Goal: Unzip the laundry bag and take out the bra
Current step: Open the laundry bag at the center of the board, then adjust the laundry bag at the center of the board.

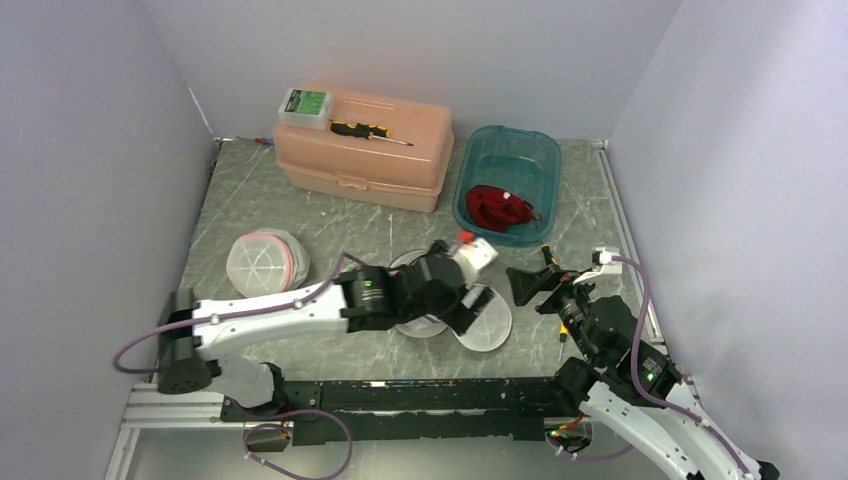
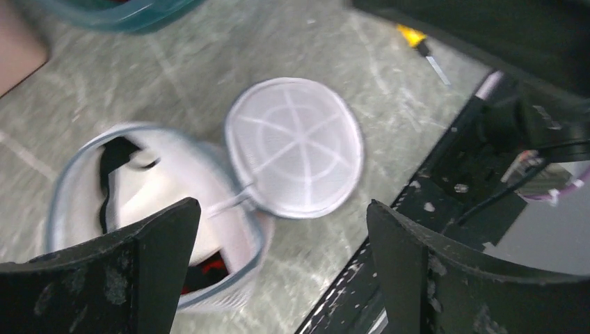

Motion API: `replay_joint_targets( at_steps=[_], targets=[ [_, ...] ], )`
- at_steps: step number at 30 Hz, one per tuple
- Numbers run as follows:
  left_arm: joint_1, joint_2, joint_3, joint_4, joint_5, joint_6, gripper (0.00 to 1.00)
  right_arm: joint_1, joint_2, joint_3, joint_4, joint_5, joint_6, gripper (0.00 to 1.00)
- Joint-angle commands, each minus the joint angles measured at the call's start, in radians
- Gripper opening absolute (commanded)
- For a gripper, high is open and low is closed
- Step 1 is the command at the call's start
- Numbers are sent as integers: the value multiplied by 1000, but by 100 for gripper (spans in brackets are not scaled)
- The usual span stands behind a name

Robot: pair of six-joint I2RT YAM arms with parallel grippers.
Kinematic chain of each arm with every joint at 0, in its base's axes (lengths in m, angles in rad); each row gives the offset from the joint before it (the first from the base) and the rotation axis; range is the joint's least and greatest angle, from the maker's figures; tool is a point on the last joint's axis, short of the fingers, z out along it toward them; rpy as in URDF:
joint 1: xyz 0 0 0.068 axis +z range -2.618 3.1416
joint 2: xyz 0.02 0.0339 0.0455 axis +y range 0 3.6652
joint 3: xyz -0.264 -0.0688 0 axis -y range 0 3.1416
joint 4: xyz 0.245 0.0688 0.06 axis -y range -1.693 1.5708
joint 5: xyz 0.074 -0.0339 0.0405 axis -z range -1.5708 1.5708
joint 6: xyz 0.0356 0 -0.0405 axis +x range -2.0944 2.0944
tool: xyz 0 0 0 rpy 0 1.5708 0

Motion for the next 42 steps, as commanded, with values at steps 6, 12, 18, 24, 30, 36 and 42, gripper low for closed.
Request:
replay_joint_targets(
  at_steps=[6,12,18,24,30,36,42],
  targets=[
    [460,-296,-267,42,221,-208,95,-1,149,-95,166,-270,33,92],
    [546,-201,-255,42,258,-215,95,0,367,-210,431,-348,171,85],
    [620,-135,-292,119,333,-232,81,1,642,-190,642,-395,212,78],
    [624,-92,-326,160,353,-246,80,1,832,-136,699,-386,188,75],
    [624,-82,-384,215,416,-268,50,-1,954,-79,703,-394,154,56],
    [624,-203,-485,249,398,-303,3,33,944,-9,620,-310,34,28],
    [625,-435,-525,210,290,-334,3,54,942,153,491,-324,-116,0]
  ],
)
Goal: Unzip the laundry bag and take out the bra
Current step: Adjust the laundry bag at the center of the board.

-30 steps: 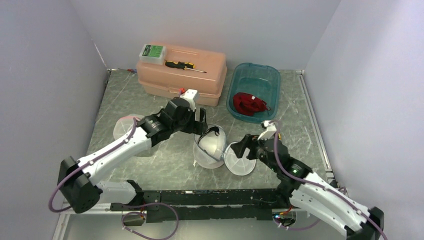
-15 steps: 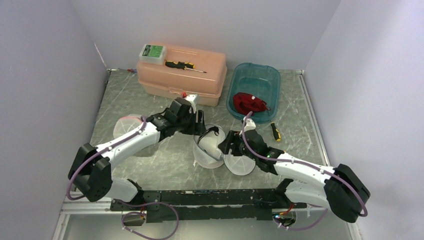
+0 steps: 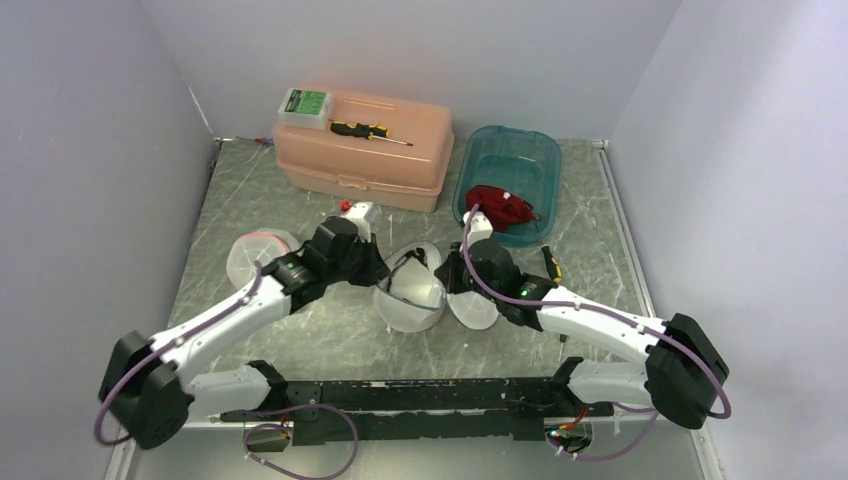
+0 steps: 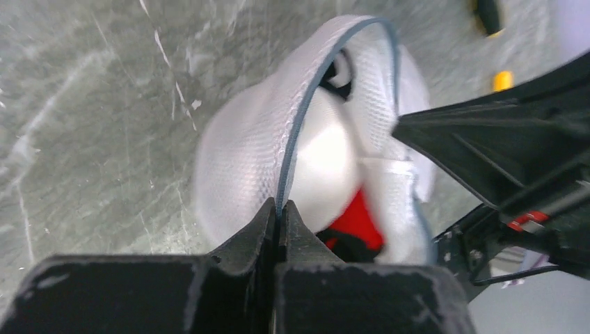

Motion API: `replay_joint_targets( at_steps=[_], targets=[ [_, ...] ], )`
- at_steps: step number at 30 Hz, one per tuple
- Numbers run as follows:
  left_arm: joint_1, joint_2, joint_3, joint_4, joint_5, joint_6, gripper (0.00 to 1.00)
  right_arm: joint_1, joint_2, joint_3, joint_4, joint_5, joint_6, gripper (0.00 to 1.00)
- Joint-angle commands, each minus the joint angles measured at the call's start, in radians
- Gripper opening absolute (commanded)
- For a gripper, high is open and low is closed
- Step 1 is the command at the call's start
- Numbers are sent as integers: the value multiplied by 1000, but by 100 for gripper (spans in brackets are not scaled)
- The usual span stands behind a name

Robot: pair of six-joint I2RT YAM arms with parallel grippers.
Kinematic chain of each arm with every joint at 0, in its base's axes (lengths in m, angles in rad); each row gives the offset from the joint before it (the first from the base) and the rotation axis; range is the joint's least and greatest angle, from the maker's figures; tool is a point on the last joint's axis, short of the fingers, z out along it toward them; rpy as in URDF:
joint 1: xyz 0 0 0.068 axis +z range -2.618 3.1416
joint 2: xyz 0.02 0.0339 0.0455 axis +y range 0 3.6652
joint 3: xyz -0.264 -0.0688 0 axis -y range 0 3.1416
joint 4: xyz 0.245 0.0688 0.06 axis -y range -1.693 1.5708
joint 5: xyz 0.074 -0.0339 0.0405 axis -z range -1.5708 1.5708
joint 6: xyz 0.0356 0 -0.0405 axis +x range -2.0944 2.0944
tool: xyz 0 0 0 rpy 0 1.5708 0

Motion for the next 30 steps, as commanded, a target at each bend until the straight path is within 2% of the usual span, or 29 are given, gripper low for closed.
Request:
replay_joint_targets(
  at_steps=[1,5,9,13,17,18,21,22,23,26,30],
  targets=[
    [0,-182,18,4,-96,-36,3,18,-15,176,-97,7,-169,0],
    [0,-280,56,-36,-170,-35,3,67,15,342,-237,74,-278,0],
    [0,-291,36,-31,-172,-49,3,83,33,394,-298,127,-313,0],
    [-1,-265,-82,34,-174,-95,3,86,33,320,-308,188,-294,0],
    [-7,-276,-226,141,-192,-157,3,94,11,172,-294,232,-237,0],
    [-9,-286,-256,169,-187,-162,3,94,1,137,-291,228,-220,2],
    [-12,-313,-298,211,-176,-149,3,118,-61,65,-279,205,-185,41],
    [-15,-317,-298,214,-170,-136,3,137,-96,54,-277,206,-177,49],
    [-15,-318,-295,213,-158,-116,3,162,-145,48,-274,210,-178,53],
    [-19,-302,-276,190,-140,-74,3,248,-242,50,-217,207,-206,56],
    [-26,-266,-276,203,-124,-60,3,305,-227,98,-116,155,-253,56]
  ],
)
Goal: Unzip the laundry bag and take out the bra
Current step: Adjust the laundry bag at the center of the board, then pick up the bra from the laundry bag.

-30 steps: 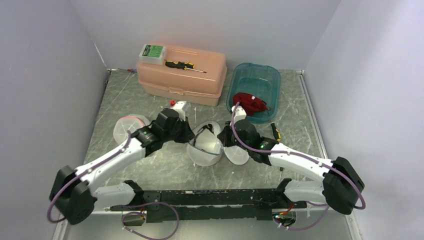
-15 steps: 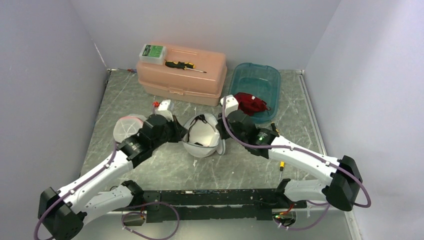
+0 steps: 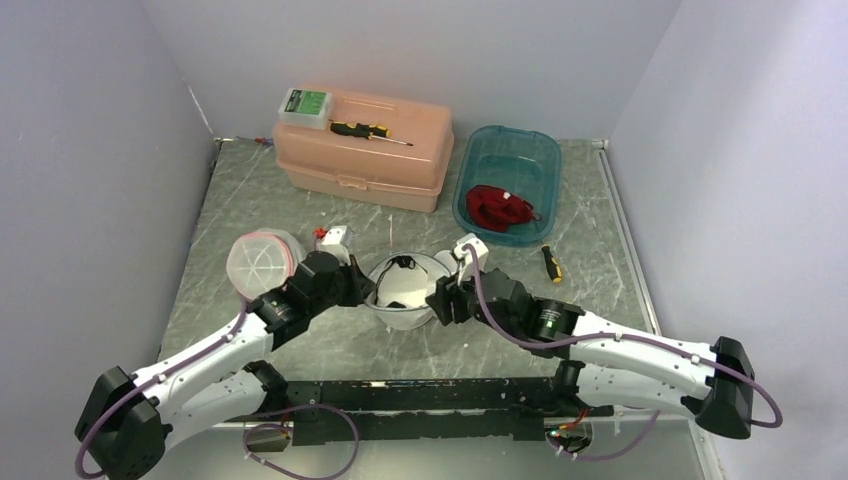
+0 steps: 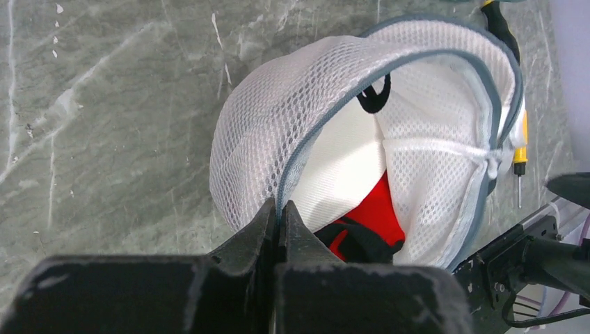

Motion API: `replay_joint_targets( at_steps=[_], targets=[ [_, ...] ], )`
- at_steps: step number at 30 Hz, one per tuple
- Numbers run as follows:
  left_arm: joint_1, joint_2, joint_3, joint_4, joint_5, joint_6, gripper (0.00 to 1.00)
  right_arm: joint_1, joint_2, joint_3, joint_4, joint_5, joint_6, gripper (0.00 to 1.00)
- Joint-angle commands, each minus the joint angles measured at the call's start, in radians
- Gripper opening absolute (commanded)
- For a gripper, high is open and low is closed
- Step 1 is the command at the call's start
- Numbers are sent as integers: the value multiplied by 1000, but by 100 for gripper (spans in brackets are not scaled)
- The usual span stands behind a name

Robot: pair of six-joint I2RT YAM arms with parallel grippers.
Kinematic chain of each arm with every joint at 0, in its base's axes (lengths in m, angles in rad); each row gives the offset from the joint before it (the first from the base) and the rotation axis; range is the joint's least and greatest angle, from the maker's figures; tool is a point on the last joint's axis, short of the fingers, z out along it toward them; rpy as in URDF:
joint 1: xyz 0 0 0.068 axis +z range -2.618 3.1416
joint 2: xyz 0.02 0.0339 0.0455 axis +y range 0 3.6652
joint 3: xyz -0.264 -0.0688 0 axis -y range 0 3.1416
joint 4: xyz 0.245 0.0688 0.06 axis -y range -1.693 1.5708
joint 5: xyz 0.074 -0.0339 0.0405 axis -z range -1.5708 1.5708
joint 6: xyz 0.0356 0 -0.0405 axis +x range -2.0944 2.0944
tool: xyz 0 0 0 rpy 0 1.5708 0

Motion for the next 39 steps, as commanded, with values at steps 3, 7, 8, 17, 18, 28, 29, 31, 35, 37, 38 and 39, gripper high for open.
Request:
replay_joint_targets(
  at_steps=[3,7,8,17,18,28,29,31,35,37,38,39],
  targets=[
    [-19,41,23,63,33,32,3,51,157,129,138,-23,-75,52],
    [-42,39,16,66,22,35,3,58,297,164,195,-53,-94,45],
    [-45,37,14,66,23,37,3,57,325,167,208,-57,-95,45],
    [-55,-24,6,-62,-69,5,3,76,391,47,248,-54,-78,32],
    [-55,-34,4,-82,-93,-5,3,81,379,16,255,-54,-71,32],
    [-54,-9,-26,-91,-126,-42,3,138,283,-163,293,-24,23,36],
    [-54,-4,-31,-76,-116,-43,3,143,265,-159,290,-12,22,38],
    [-55,1,-36,-45,-91,-40,3,149,221,-147,292,7,14,43],
    [-56,0,-24,-18,-67,-39,3,152,132,-113,315,62,6,51],
    [-55,-3,-11,-20,-61,-41,3,151,99,-83,328,113,10,53],
    [-56,-4,-4,-17,-58,-42,3,151,93,-70,332,137,13,54],
    [-56,-5,4,-16,-54,-41,3,150,94,-53,338,162,15,54]
  ],
)
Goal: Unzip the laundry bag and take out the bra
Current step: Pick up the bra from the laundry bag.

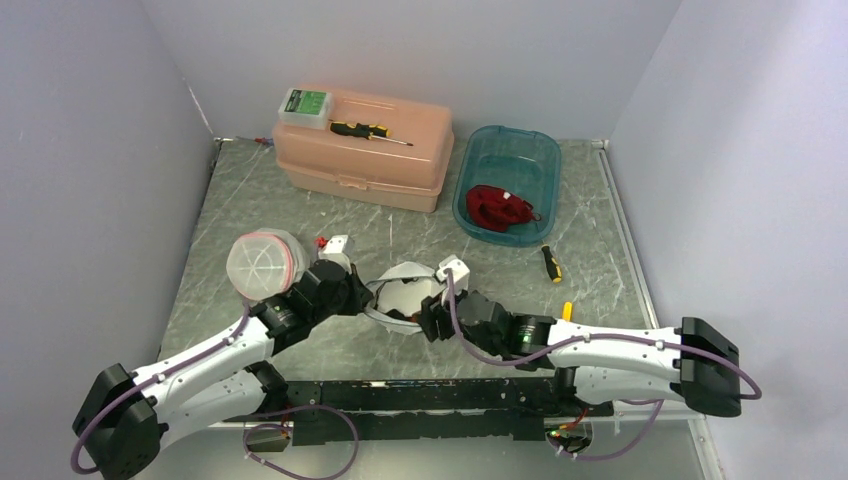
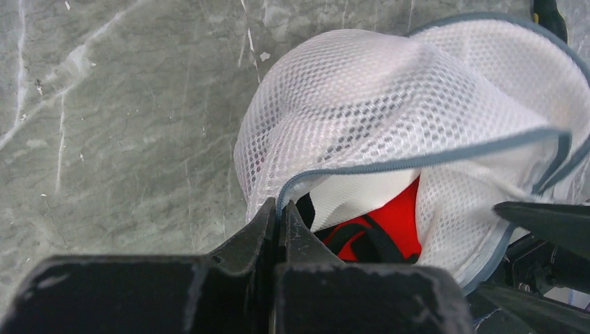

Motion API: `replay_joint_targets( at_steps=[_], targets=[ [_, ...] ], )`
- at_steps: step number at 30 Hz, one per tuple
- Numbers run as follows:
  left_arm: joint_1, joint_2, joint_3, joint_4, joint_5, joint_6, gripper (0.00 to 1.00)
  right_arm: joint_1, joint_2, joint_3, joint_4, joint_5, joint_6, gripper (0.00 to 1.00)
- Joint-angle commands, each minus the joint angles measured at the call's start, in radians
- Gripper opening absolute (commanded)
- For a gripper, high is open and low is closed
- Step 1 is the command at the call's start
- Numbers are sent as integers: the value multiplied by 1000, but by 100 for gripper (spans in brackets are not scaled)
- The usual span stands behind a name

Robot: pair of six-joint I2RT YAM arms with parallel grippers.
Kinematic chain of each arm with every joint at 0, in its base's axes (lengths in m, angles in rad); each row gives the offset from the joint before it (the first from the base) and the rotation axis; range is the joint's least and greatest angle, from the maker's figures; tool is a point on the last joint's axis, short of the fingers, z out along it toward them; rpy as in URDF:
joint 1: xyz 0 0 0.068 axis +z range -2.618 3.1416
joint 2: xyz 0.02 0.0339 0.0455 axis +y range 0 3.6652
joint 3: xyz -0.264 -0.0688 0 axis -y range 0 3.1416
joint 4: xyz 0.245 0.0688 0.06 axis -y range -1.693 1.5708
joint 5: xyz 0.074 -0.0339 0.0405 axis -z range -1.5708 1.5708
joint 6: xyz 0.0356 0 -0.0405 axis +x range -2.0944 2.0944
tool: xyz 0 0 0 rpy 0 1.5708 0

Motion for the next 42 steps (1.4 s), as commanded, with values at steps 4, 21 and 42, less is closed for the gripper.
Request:
replay_joint_targets(
  at_steps=[4,21,42],
  targets=[
    [3,4,58,48,43,-11,3,-15,37,177,53,155,-8,55],
    [-16,70,91,121,24,-102,3,-225,237,286,44,-103,275,55],
    [-79,45,96,118,-42,-146,3,-297,375,296,58,-15,595,47]
  ],
)
